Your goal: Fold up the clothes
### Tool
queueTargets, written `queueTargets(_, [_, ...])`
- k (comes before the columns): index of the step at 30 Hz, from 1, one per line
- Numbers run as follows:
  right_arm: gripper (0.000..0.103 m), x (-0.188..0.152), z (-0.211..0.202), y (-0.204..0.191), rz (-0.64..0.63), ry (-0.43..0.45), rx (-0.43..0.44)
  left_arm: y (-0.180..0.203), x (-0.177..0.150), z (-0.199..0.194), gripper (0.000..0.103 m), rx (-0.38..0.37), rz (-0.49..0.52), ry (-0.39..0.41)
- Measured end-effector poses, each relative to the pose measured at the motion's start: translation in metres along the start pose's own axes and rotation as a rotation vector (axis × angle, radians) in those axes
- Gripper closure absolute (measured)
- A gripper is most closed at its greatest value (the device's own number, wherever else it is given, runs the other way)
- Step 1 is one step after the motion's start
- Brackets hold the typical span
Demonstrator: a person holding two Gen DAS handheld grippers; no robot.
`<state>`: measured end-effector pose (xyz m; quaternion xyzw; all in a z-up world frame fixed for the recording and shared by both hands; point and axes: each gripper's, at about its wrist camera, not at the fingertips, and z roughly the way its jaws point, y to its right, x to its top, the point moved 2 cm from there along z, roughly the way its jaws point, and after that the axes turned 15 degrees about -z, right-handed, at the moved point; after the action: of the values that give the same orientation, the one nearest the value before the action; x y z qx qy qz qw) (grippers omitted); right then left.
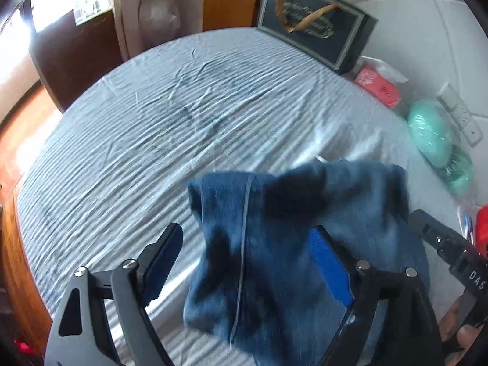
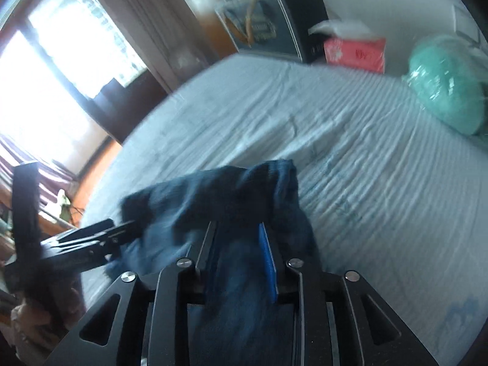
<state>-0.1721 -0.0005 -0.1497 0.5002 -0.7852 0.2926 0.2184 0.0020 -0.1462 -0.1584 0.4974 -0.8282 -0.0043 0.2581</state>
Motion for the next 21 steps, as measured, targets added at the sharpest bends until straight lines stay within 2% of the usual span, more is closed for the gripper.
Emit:
queueTargets(4, [0.073, -0.028, -0.021, -0.015, -0.020, -0.007, -0.018, 0.010, -0.037, -0.019, 0.017, -0.036, 0.079, 0.000])
queueTargets(8, [0.073, -0.054, -0.020, -0.021, 0.002, -0.085, -0.031, 0.013, -0.070, 0.001, 0.017, -0.007, 0.142, -0.096])
queueTargets(11, [0.073, -0.065, -0.019, -0.019, 0.037, -0.120, -0.043, 0.009, -0.080, 0.008, 0.016, 0.002, 0.143, -0.118])
queueTargets(13, [0.073, -0.068, -0.033, -0.019, 0.069, -0.100, -0.060, 0.007, -0.081, 0.002, 0.016, 0.004, 0.142, -0.121])
queueTargets(14, [0.070, -0.071, -0.039, -0.018, 0.087, -0.092, -0.065, 0.006, -0.081, -0.003, 0.016, 0.010, 0.150, -0.122])
queueTargets(16, [0.057, -0.078, -0.050, -0.014, 0.124, -0.084, -0.065, 0.004, -0.082, -0.017, 0.016, 0.030, 0.173, -0.105])
queueTargets(17, [0.044, -0.082, -0.056, -0.011, 0.143, -0.080, -0.066, 0.001, -0.082, -0.024, 0.016, 0.038, 0.177, -0.098])
queueTargets(18, [0.037, -0.086, -0.061, -0.009, 0.162, -0.076, -0.066, -0.002, -0.083, -0.031, 0.016, 0.043, 0.178, -0.092])
queueTargets(21, [0.037, -0.097, -0.078, -0.003, 0.218, -0.063, -0.067, -0.012, -0.080, -0.053, 0.016, 0.003, 0.170, -0.095])
